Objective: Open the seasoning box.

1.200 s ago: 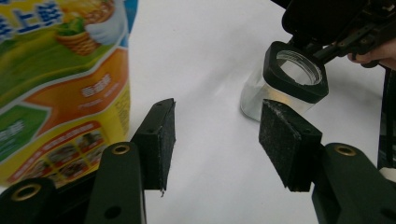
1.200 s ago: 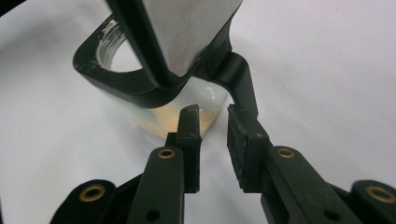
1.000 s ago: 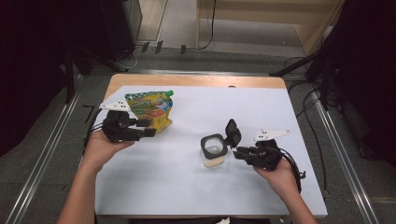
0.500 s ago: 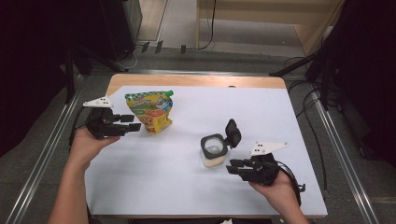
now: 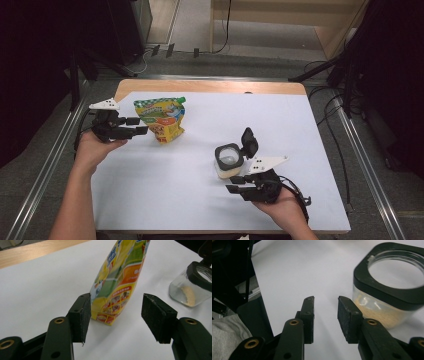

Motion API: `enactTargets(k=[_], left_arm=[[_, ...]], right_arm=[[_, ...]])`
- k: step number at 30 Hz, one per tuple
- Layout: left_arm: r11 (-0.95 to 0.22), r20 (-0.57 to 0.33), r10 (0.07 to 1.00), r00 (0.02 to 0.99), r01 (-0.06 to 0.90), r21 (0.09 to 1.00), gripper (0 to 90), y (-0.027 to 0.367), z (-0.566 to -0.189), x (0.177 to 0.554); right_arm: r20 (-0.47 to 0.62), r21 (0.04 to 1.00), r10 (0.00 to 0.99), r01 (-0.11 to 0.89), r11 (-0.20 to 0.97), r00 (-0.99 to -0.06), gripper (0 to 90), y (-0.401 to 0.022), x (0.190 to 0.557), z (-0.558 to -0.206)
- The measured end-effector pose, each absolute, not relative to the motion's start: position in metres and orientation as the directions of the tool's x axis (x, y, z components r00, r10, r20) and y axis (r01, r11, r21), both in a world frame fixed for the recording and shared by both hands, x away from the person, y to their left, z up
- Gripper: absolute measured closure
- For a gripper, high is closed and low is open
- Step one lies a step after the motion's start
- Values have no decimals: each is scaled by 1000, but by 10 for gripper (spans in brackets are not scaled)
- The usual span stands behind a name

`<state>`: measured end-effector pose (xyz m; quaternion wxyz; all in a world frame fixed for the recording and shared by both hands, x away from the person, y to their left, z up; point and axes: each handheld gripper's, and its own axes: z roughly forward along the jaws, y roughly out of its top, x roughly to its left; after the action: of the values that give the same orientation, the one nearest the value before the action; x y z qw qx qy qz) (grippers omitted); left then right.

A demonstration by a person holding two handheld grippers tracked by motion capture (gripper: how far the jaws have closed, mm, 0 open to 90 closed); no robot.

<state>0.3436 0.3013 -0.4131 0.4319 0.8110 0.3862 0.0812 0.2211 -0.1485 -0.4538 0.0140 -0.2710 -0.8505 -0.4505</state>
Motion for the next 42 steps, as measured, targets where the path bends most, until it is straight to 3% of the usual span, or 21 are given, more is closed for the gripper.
enactTargets(k=[10, 19, 26, 34, 42], left_arm=[[-336, -184, 681, 709, 526, 781, 459, 287, -422, 361], [-338, -191, 657, 729, 512, 790, 550, 273, -431, 373], [-361, -142, 645, 751, 463, 810, 758, 263, -427, 366], [-295, -246, 666, 705, 551, 780, 887, 258, -426, 366], [-275, -295, 679, 673, 605, 747, 900, 252, -410, 363]], right_arm=[[261, 752, 412, 451, 480, -873, 669, -123, 220, -461], [262, 756, 405, 447, 478, -876, 650, -113, 216, -465], [251, 765, 401, 434, 475, -881, 620, -97, 223, -461], [234, 781, 414, 423, 459, -880, 596, -78, 237, -456], [247, 769, 428, 444, 459, -870, 566, -74, 234, -468]])
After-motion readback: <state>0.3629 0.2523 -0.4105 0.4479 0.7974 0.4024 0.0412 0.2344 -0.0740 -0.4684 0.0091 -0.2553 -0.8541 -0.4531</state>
